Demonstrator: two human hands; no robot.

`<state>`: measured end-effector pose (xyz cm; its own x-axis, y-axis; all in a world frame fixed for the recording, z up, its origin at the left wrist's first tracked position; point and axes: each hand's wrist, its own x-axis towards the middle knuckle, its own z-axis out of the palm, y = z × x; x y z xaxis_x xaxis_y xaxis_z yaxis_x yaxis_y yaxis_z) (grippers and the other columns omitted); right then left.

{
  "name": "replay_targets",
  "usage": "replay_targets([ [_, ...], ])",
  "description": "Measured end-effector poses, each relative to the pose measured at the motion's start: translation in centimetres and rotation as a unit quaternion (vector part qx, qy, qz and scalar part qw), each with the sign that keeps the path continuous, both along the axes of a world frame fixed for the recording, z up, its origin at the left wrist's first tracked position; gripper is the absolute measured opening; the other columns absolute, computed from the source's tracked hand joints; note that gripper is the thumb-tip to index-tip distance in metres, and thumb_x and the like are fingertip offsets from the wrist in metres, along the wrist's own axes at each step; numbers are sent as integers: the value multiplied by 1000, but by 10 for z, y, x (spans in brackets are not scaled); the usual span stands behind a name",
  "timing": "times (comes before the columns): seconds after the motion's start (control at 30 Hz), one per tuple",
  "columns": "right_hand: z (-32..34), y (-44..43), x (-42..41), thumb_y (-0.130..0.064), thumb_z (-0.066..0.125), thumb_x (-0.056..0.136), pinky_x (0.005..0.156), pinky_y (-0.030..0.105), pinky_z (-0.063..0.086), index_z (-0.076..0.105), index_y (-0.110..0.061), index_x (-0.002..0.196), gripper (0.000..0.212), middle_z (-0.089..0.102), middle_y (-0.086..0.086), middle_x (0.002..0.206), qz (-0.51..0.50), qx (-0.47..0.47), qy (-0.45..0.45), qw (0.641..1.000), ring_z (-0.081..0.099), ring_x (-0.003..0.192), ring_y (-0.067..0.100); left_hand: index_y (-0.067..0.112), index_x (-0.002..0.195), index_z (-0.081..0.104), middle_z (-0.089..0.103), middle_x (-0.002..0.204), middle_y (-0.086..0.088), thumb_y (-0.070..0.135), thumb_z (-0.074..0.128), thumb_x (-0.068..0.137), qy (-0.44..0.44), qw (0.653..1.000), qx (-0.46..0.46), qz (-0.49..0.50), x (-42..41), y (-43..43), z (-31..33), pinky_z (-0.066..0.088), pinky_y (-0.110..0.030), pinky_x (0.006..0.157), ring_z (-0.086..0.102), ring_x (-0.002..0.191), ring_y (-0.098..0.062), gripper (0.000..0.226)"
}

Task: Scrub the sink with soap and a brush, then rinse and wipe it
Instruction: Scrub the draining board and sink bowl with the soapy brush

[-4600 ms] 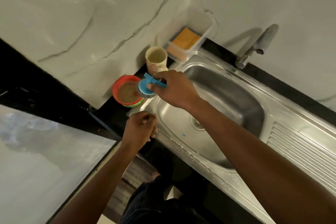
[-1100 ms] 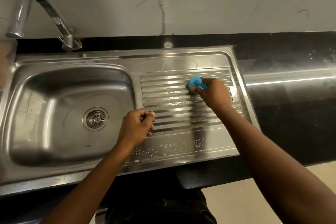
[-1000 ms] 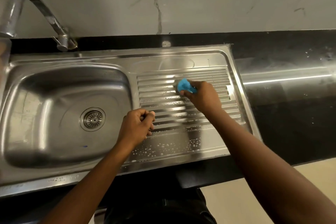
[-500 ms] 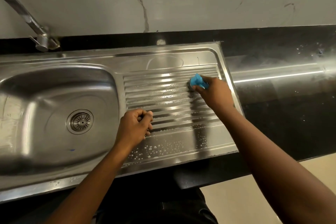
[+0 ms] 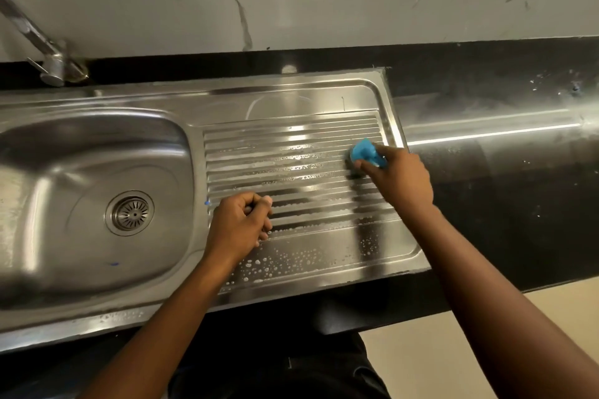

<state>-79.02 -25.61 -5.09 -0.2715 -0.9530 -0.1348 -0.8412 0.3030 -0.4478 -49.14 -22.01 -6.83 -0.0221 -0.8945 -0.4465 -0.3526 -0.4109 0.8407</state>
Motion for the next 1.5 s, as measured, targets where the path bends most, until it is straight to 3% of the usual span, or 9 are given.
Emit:
replay_targets([
  [0.23,3,-38,12,-53,73,92,81,30,49,66,-20,137,57,74,4,122,-36,-10,-46,998,71,104,21,10,84,74,75,69,-7,28,62,106,-6,1000,-1,-10,-8,-3,1,53,-32,53,68,55,-17,31],
  [0.43,6,-23,44,-52,73,92,70,25,51,65,-26,138,54,76,-3,113,62,28,-30,997,62,76,6,13,84,75,75,69,-7,29,63,105,-3,1000,-1,-20,-17,-6,1,52,-30,53,68,56,-19,30],
  [0.53,8,-6,21,-55,72,92,84,36,59,64,-27,140,56,76,0,114,66,35,-11,997,71,92,16,12,84,74,75,69,-7,28,63,105,-2,1000,-1,-25,-21,-7,2,52,-30,53,69,56,-19,29],
  [0.67,14,-2,-22,-56,72,92,85,43,58,65,-22,138,58,75,7,117,9,25,28,999,71,100,26,11,84,74,75,69,-7,29,62,105,1,1000,0,-23,-23,-9,4,52,-31,52,68,56,-19,30],
  [0.87,14,-43,-8,-54,73,92,80,36,54,68,-21,135,54,76,4,117,-34,-2,-7,999,71,98,22,12,86,74,75,70,-7,30,62,106,-5,1000,-7,-19,-19,-13,5,53,-30,53,68,57,-19,29],
  [1.0,11,-47,26,-50,74,92,80,30,52,68,-20,133,51,76,2,117,22,10,-56,998,65,89,11,12,86,74,75,70,-6,30,63,106,-10,1000,-10,-22,-19,-13,4,52,-29,53,68,57,-18,29],
  [1.2,11,-14,27,-54,72,91,87,38,59,63,-27,141,57,76,0,118,80,43,-24,996,71,96,17,12,85,74,75,70,-6,31,63,105,0,1000,-10,-20,-23,-16,3,53,-30,53,68,57,-18,29],
  [1.37,20,-6,-29,-56,75,88,91,48,59,64,-23,140,63,74,7,121,-5,53,11,999,71,104,25,13,86,74,75,71,-6,32,62,106,5,1000,-12,-21,-24,-16,3,53,-29,53,68,57,-18,30],
  [1.5,15,-32,-38,-58,75,88,85,40,58,68,-23,136,60,76,4,119,-46,19,-10,999,72,102,23,13,86,74,75,71,-7,32,62,106,5,1000,-12,-18,-22,-17,2,54,-30,53,68,57,-18,30],
])
